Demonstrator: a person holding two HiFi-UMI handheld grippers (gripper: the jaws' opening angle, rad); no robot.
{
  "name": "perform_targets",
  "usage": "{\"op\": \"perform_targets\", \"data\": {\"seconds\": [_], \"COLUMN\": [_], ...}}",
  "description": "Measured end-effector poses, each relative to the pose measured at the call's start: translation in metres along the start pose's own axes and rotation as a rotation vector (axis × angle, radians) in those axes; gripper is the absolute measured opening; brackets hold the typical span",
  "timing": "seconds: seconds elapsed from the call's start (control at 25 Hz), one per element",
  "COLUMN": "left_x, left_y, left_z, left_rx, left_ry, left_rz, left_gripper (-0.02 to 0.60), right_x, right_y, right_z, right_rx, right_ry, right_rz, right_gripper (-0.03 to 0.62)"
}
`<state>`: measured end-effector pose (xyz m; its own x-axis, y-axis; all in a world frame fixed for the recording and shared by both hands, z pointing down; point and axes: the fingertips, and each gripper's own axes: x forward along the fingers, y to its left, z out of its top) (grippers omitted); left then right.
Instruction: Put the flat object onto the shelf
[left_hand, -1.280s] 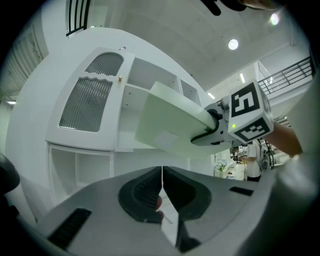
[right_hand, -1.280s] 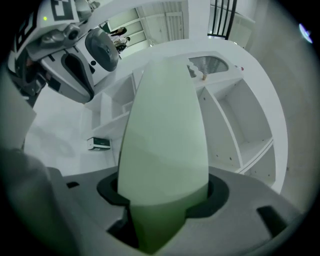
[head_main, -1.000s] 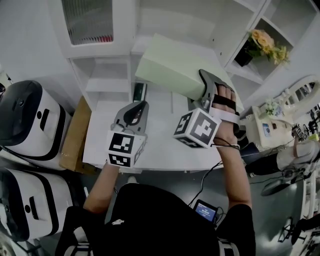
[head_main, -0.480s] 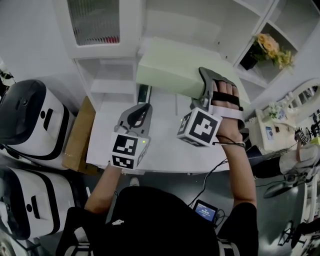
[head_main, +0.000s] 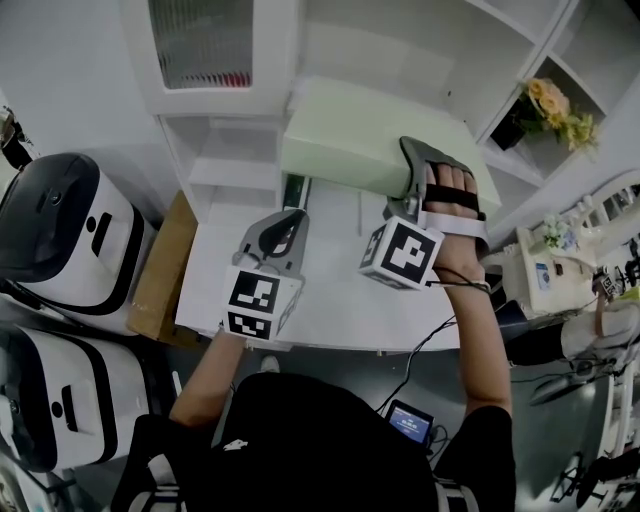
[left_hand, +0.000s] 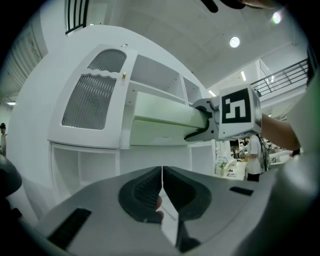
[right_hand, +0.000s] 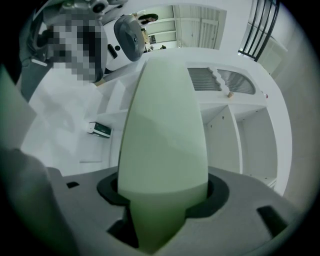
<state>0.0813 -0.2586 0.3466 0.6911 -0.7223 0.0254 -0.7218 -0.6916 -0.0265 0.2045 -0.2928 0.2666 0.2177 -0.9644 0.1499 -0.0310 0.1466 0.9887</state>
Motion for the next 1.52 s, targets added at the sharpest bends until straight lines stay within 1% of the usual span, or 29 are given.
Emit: {"op": "perform_targets", "data": {"seconds": [0.32,0.48,0.6,0.92,1.28,1.52], "left_x": [0.006,0.01,0.014,0.024,0.031,0.033], "left_y": [0.007,0.012,0.013,0.016,0.017,0.024], "left_z": [-0.003,-0.004,-0.004,-0.006,-0.009,-0.009], "left_rx": [0.007,0.009,0.012,0.02,0.02,0.022], "left_ry": [0.007,0.009,0.01,0.016,0.02,0.02], "left_rz": [0.009,0.011,0.009,-0.002,-0.011,-0.003], "left_gripper": [0.009,0.009,0.009,0.009,0.009,0.009], "right_x": [0.021,0.03,0.038,0.057,0.071,0.082], "right_y": [0.003,0.007,0.004,0.008,0.015,0.015], "right_z": [0.001,0.002,0.002,0.001,0.004,0.005], "right_rx": [0.004,0.017,0.009,0.016,0.049,0.054], "right_ry": [-0.04,-0.043,-0.051,-0.056,-0.064,-0.067], "right_rz": [-0.022,-0.002,-0.021,-0.022,0.021,0.023], "right_gripper": [0.267,0.268,0.268,0.278,0.304,0.311]}}
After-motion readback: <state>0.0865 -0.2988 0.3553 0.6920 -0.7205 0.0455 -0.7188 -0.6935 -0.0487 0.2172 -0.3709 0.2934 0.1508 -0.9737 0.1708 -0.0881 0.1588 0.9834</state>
